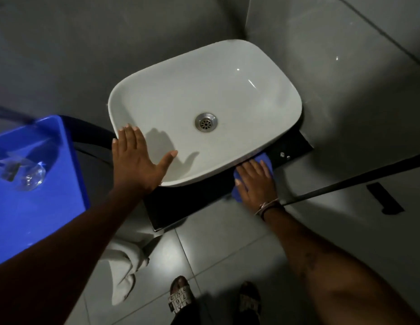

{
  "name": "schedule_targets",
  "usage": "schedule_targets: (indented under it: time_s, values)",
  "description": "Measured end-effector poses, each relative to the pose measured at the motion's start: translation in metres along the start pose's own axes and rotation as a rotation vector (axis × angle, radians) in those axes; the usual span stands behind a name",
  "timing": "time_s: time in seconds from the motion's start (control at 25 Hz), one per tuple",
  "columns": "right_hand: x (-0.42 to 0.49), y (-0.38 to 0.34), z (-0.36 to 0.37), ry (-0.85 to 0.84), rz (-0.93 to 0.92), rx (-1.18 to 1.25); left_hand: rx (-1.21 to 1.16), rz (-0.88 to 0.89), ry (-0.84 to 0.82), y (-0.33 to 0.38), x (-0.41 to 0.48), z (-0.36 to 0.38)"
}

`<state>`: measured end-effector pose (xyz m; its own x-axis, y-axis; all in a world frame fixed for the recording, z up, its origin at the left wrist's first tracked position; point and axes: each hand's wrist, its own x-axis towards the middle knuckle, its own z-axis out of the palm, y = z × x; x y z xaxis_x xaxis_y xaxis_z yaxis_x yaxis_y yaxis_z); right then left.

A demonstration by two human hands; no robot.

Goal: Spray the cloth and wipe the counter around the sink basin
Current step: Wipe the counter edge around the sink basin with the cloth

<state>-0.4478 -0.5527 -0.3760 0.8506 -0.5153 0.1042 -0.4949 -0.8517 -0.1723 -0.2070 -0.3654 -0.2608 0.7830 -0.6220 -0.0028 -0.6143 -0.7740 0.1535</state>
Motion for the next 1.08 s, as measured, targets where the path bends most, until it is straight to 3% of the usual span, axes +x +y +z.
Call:
schedule_targets:
  time_s: [0.16, 0.24, 0.48, 0.6, 0.76, 1.08]
  values:
    - [0.033, 0.086, -0.017, 0.061, 0.283, -0.014, -0.006, -0.006, 0.017, -0.007, 0.004, -0.004]
    - [0.039, 0.105, -0.017, 0.021, 0.289, -0.038, -0.003, -0.008, 0.014, -0.010, 0.001, -0.007]
    - [0.038, 0.039, -0.013, 0.096, 0.565, 0.033, -0.077, -0.002, 0.040, -0.007, -0.001, -0.008]
    - [0.016, -0.043, -0.007, 0.123, 0.491, 0.074, -0.080, 0.002, 0.040, -0.007, 0.000, -0.008]
    - [-0.011, -0.169, 0.006, -0.021, 0.331, 0.124, -0.093, -0.006, 0.041, -0.012, -0.003, -0.011]
    - [-0.031, -0.208, -0.007, -0.235, 0.155, 0.085, -0.157, -0.044, -0.028, -0.004, -0.020, -0.025]
